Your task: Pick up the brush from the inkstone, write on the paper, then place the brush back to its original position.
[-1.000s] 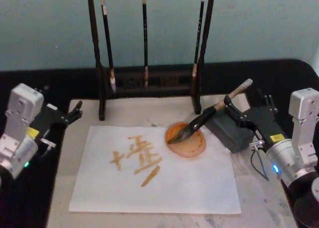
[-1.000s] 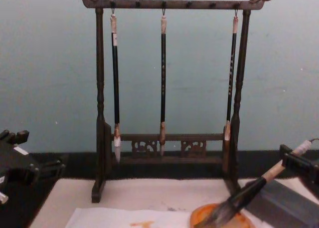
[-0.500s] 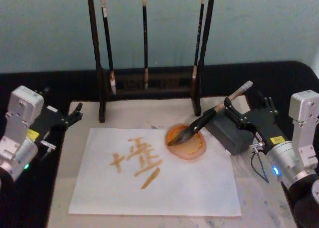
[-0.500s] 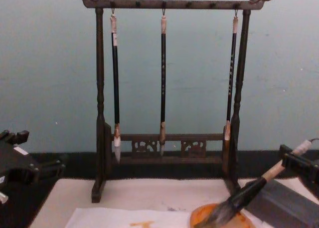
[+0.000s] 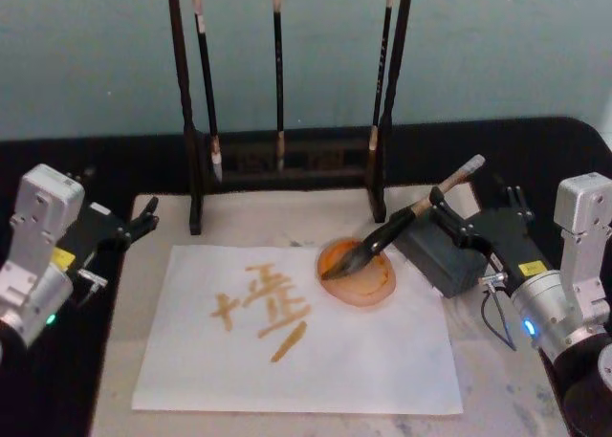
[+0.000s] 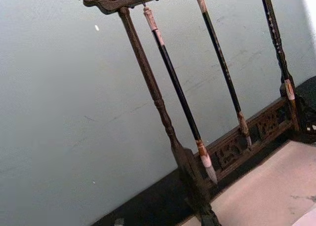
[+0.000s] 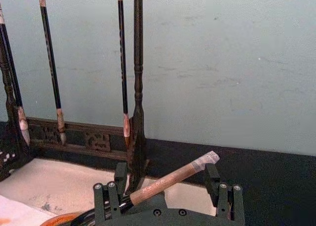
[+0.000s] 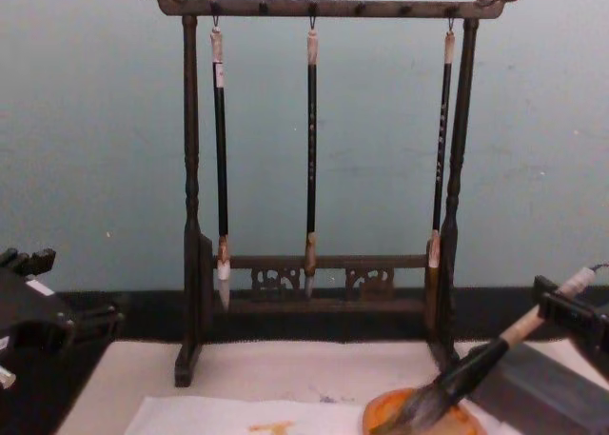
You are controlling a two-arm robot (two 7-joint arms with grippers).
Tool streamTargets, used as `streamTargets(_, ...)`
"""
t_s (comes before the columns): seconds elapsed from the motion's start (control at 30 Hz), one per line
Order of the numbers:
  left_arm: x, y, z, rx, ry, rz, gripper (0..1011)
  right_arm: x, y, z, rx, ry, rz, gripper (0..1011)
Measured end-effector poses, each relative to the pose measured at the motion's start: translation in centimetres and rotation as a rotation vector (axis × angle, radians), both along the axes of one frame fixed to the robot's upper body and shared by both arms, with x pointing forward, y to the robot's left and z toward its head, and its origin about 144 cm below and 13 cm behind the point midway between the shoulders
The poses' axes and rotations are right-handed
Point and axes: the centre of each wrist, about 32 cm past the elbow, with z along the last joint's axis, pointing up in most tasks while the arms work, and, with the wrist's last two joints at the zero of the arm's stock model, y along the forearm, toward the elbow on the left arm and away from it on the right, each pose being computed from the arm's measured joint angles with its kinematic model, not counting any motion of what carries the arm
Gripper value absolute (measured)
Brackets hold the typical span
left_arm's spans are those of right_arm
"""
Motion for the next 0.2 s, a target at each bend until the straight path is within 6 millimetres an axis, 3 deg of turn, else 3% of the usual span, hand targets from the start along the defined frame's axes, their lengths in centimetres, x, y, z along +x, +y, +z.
streamTargets(0.2, 0.00, 0.00, 0.00, 0.000, 0.000, 0.000, 1009, 0.00, 0.00, 0.00, 0.000, 0.000, 0.000, 1000)
